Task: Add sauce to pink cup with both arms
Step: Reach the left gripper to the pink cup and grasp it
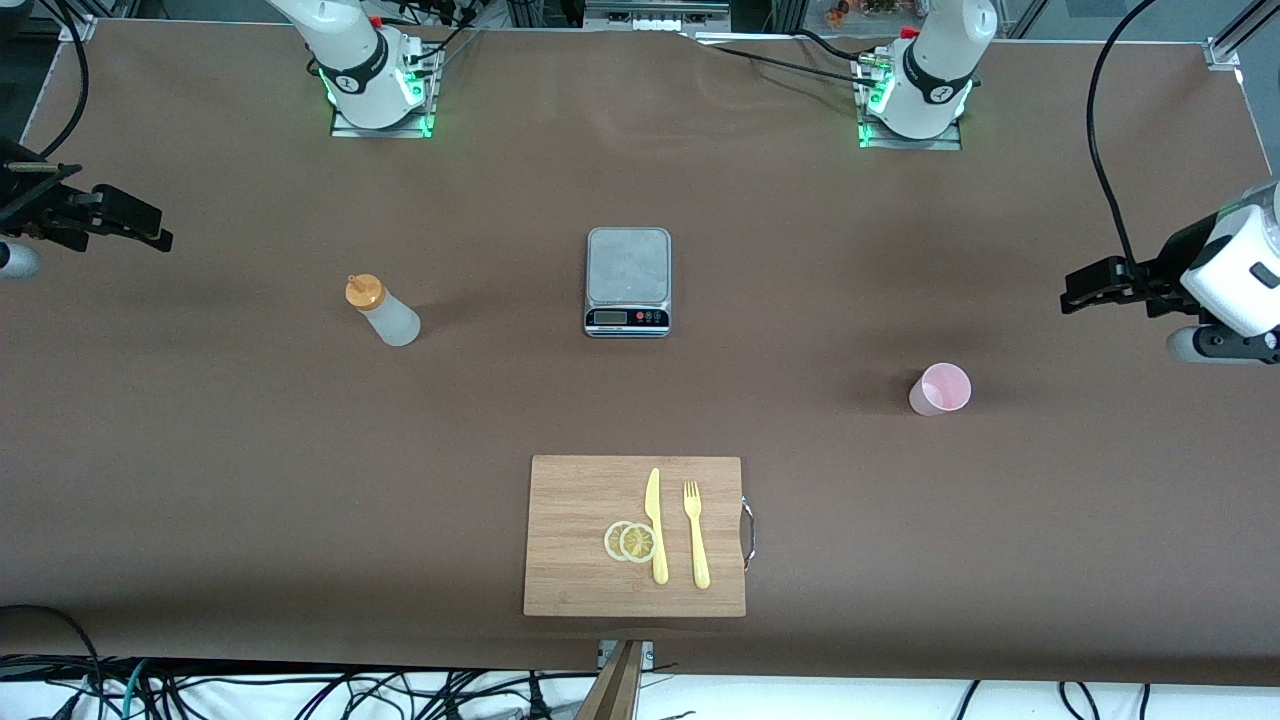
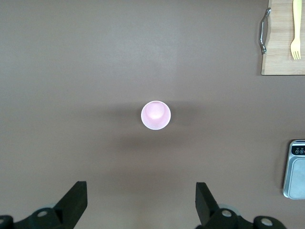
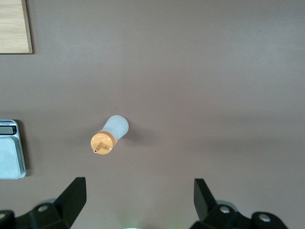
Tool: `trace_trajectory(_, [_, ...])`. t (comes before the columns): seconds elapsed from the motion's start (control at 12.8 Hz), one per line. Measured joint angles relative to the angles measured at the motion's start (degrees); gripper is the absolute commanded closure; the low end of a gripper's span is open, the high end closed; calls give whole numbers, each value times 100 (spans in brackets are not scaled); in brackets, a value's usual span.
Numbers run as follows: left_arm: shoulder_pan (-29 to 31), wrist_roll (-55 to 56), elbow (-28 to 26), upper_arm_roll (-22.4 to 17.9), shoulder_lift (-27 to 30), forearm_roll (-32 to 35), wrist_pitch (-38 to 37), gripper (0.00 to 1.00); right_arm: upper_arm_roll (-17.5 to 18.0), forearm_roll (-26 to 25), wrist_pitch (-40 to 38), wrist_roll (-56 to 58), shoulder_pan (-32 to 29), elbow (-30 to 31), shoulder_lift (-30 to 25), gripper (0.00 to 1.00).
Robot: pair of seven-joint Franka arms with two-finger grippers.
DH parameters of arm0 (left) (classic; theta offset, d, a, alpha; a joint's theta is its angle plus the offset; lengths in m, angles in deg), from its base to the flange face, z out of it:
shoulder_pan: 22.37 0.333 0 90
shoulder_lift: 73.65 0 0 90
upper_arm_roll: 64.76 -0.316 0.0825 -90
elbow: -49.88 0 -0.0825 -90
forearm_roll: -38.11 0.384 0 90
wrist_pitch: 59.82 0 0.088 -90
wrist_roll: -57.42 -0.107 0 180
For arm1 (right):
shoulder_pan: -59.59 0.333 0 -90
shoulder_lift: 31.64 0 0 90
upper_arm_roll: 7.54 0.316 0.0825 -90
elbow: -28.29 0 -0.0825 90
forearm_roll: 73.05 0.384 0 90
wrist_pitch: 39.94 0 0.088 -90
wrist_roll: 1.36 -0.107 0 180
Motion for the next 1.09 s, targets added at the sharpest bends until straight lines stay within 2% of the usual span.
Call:
trace_trajectory(0.23, [13, 0, -48, -10, -244, 0, 113, 0, 0, 0, 0, 0, 0, 0, 0, 0])
trace_trajectory(0.47, [-6, 0, -253, -4, -607, 0, 689, 0, 2, 0, 0, 0, 0, 0, -3, 0])
trace_trajectory(0.78, [-37, 0, -902, 2, -1061, 0, 1701, 0, 2, 0, 10, 0, 0, -6, -11, 0])
trace_trajectory(1.09, [-37, 0, -1822, -41, -1108, 0, 2625, 0, -2, -2, 80, 0, -20, -21, 20, 0])
